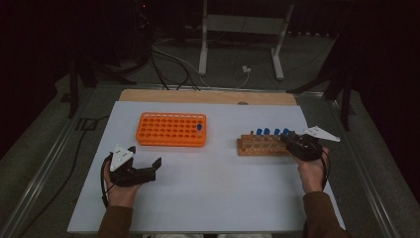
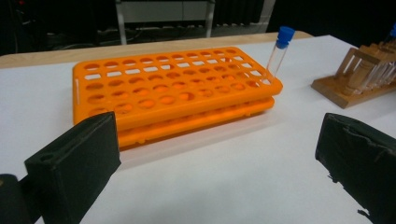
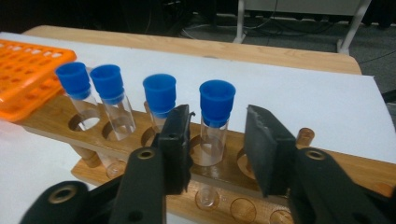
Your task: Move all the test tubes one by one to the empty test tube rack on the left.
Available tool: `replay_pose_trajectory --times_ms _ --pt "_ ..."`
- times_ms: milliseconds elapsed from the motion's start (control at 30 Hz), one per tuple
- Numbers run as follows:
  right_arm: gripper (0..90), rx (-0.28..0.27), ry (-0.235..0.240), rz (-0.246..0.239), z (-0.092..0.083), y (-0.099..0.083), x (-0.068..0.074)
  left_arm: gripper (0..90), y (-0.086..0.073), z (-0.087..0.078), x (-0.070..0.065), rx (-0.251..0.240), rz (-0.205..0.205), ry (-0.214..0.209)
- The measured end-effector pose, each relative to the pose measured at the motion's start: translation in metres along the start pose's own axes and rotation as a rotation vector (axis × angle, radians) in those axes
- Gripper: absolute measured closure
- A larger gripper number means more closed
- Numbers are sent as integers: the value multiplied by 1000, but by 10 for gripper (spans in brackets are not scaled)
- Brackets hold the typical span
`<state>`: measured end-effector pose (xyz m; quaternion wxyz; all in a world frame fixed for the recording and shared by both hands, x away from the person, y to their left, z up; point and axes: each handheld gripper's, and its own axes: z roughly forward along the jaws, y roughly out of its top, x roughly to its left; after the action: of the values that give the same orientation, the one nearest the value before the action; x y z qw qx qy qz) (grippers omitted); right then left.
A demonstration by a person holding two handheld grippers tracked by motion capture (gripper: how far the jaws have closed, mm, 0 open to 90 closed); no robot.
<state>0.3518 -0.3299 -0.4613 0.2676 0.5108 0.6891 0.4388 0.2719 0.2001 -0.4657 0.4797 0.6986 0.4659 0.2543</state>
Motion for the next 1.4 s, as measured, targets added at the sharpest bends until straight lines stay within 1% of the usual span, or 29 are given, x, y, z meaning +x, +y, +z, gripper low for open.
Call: replay_pose_trajectory --times_ms 133,267,367,433,500,600,767,867,1033,1100,1267,1300,1400 --pt "660 2 -3 -4 6 -2 1 7 0 0 -1 0 1 -2" --pt "683 0 -3 -3 10 -2 3 7 0 0 1 -4 -7 -3" --pt "709 -4 -5 -17 10 -2 6 7 0 0 1 -5 -10 -3" --pt "724 -4 4 -17 10 -3 7 7 0 0 1 -3 -12 -4" --pt "741 4 -8 -20 10 -3 9 8 0 0 0 -3 -12 -4" --pt "763 5 -14 -25 9 -3 11 7 0 0 0 -2 -13 -6" --pt "773 8 -24 -14 8 -2 10 8 -1 1 0 0 -14 -8" --pt "774 -8 -25 -4 5 0 9 7 -1 1 1 -2 -14 -9" --pt "774 -34 -24 -12 -1 6 11 7 -1 1 1 -3 -13 -9" --pt "774 -40 -16 -9 -4 9 11 7 -1 1 1 -4 -13 -8" --pt "775 -70 -22 -41 -15 21 14 7 -1 2 0 -2 -19 -16" --pt "775 -76 -20 -44 -17 23 14 7 -1 3 -1 -1 -14 -16" --pt "775 -91 -17 -45 -23 29 15 7 -1 4 -2 0 -15 -20"
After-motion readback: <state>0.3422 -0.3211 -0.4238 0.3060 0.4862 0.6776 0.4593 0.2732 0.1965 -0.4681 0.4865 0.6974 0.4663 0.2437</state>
